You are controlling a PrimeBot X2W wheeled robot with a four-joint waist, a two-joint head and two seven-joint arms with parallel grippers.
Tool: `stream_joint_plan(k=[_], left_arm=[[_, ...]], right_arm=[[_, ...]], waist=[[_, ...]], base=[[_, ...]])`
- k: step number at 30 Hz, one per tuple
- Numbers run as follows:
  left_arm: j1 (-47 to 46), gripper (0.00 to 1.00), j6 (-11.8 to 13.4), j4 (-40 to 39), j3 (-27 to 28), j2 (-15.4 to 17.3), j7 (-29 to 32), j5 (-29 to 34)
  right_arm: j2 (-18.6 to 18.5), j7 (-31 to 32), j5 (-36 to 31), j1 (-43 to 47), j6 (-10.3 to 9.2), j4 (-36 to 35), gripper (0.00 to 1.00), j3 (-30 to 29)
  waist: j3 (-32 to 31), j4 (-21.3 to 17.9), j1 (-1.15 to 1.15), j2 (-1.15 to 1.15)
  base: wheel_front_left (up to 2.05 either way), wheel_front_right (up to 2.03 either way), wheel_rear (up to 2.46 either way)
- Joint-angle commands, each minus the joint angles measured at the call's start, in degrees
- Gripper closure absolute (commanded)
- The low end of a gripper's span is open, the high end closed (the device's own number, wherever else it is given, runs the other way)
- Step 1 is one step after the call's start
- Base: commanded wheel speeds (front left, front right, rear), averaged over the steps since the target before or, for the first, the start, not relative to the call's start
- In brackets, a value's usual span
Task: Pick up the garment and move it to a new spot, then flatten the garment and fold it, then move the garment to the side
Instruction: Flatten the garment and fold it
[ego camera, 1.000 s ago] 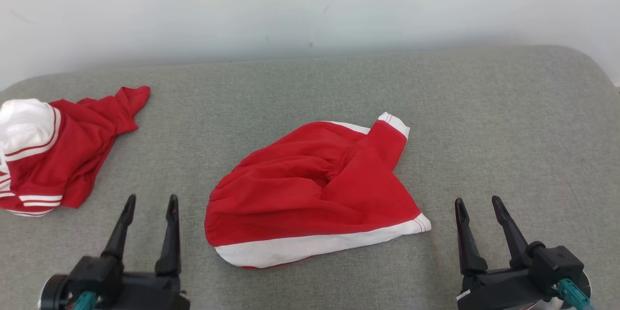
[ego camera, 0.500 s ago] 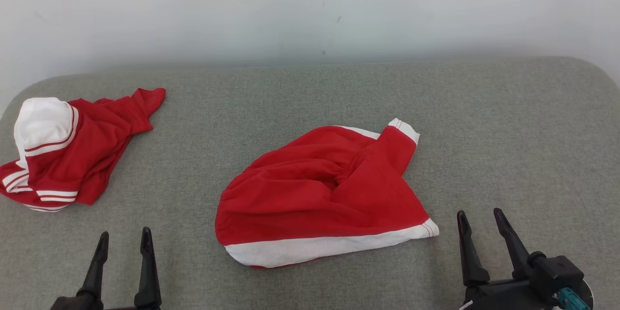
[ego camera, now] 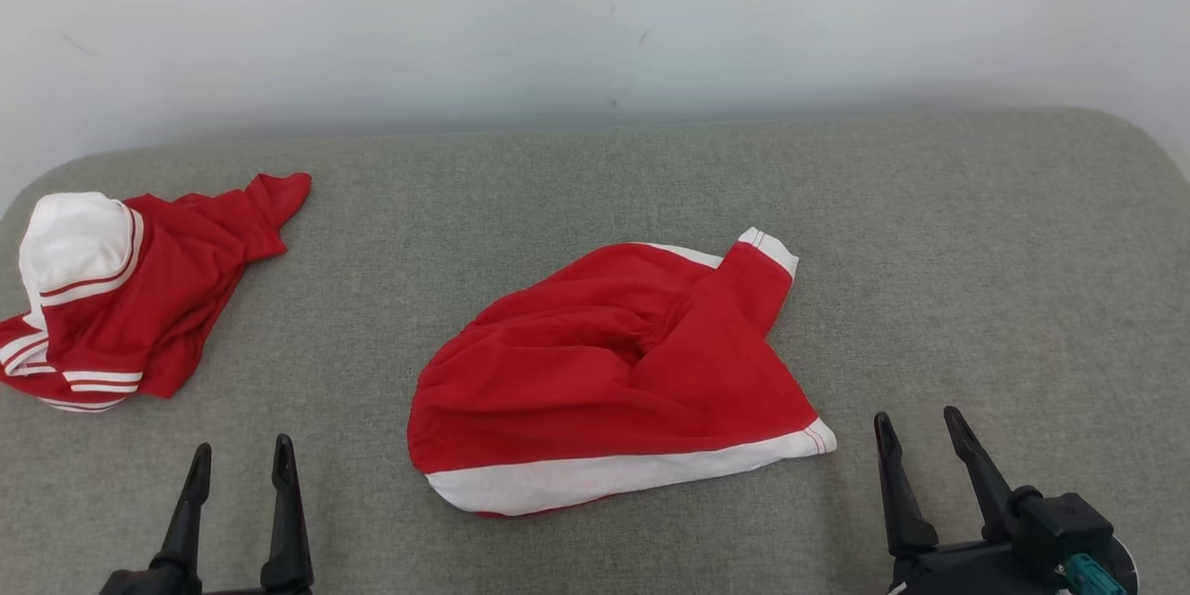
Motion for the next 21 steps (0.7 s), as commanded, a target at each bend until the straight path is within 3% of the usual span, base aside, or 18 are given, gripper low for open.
stream_joint_plan(k=[1,8,21], left_arm=[[0.1,0.00,-0.1,-0.1,-0.1,-0.3,-0.2,0.5],[-1.8,0.00,-0.4,0.1,-2.0,-0.5,-0.2,0.5],[-4.4,0.00,-0.4,1.6,-6.8,-0.6,-0.2,-1.1]], right_arm=[[-0.6,0.0,-0.1,-0.6,-0.13,0.5,0.00,0.4],[-3.2,0.0,-0.1,-5.5,-0.13,5.8,0.00,3.6],[-5.5,0.0,2.7,-14.0,-0.13,24.0,0.00,9.6]], waist=[[0.2,0.1,0.00,0.00],[1.4,1.8,0.00,0.00],[3.8,5.6,0.00,0.00]], base=[[0.00,0.00,0.00],[0.00,0.00,0.00],[0.00,0.00,0.00]])
